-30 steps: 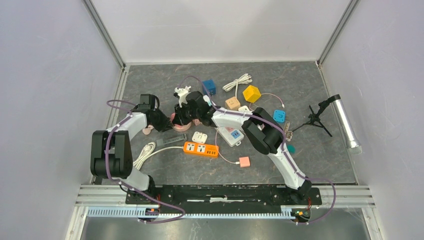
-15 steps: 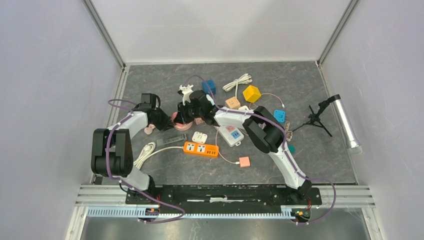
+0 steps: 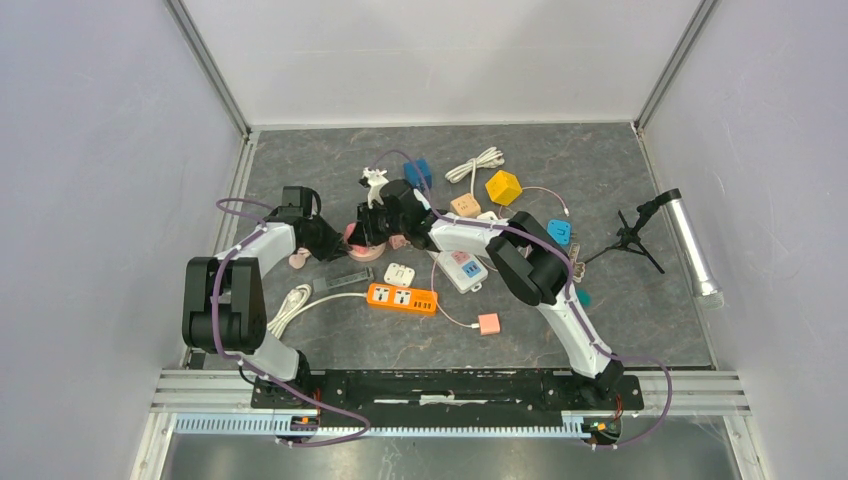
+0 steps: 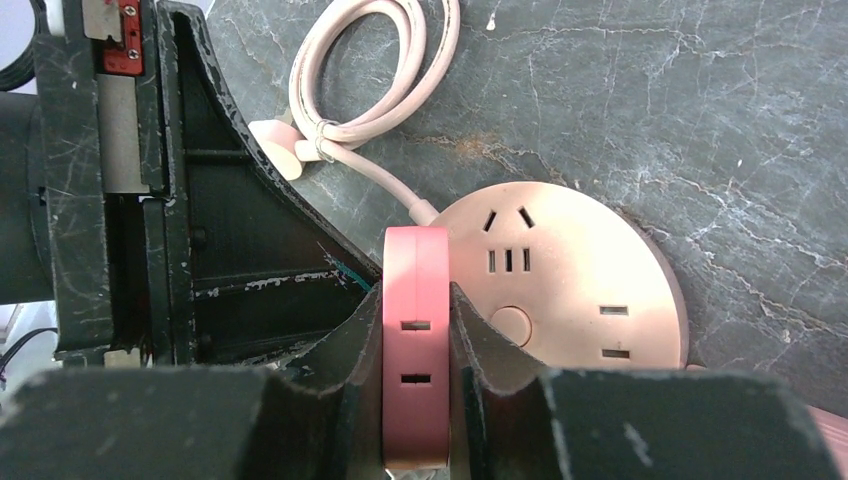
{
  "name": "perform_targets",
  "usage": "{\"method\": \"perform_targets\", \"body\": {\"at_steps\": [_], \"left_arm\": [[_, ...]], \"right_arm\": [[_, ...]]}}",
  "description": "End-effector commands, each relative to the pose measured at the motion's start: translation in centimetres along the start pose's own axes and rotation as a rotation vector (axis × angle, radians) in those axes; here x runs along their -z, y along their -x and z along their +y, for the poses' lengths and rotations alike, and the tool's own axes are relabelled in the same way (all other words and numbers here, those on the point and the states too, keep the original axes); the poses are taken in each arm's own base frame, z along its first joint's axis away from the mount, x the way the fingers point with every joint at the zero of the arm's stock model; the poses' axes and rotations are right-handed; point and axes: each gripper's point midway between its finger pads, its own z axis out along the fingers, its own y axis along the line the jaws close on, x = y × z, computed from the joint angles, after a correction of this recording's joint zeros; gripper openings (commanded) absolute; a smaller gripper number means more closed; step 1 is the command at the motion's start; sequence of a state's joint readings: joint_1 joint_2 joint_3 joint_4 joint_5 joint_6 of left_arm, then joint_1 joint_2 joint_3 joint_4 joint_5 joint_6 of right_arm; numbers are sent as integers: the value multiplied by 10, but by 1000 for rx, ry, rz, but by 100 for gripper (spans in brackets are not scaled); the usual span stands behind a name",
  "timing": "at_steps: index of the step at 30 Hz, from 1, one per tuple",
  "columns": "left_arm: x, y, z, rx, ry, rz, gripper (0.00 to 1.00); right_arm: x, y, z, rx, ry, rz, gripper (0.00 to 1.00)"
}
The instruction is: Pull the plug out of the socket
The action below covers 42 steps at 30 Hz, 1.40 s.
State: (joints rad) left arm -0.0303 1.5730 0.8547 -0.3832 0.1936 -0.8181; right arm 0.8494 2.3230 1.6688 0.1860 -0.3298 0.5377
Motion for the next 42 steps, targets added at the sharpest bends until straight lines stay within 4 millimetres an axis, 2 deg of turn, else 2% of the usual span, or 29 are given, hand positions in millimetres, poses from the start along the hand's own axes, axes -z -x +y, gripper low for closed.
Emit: {"method": "perform_targets", "body": {"at_steps": [1,5,7,12,14,18,22,24,26,29,34,35,36,38,42], "left_arm": [[-13,-35,78,7,309,85,22],[-13,-34,78,5,307,83,21],[-12,-34,77,4,301,79,21],[-6,-26,69,-4,276,48,20],[-2,-19,56,-14,231,23,21],[13,1,11,-70,69,-17,27],[43,27,-30,-133,-31,-85,36],[57,38,-42,-164,-51,-123,44],[71,48,-53,-198,-69,-158,51],[88,57,-61,-231,-73,-197,64],[105,60,-72,-263,-120,-224,83],[107,59,-75,-269,-131,-222,93],[109,58,-77,-275,-144,-219,98],[112,56,-81,-288,-166,-210,100],[115,54,-86,-311,-191,-202,100]], "right_arm": [[66,152,97,93,207,-377,0],[74,161,100,115,199,-396,0],[80,172,106,153,184,-411,0],[97,191,100,209,89,-450,0],[104,195,94,232,36,-460,0],[127,203,82,265,-66,-487,0],[153,205,65,283,-159,-502,0],[169,202,52,276,-204,-504,0],[185,196,37,266,-247,-496,0],[216,181,4,244,-371,-489,0],[271,144,-50,189,-560,-433,0],[283,134,-62,176,-593,-421,0],[293,125,-70,165,-609,-411,0],[313,109,-87,135,-633,-384,0],[336,69,-108,85,-639,-285,0]]}}
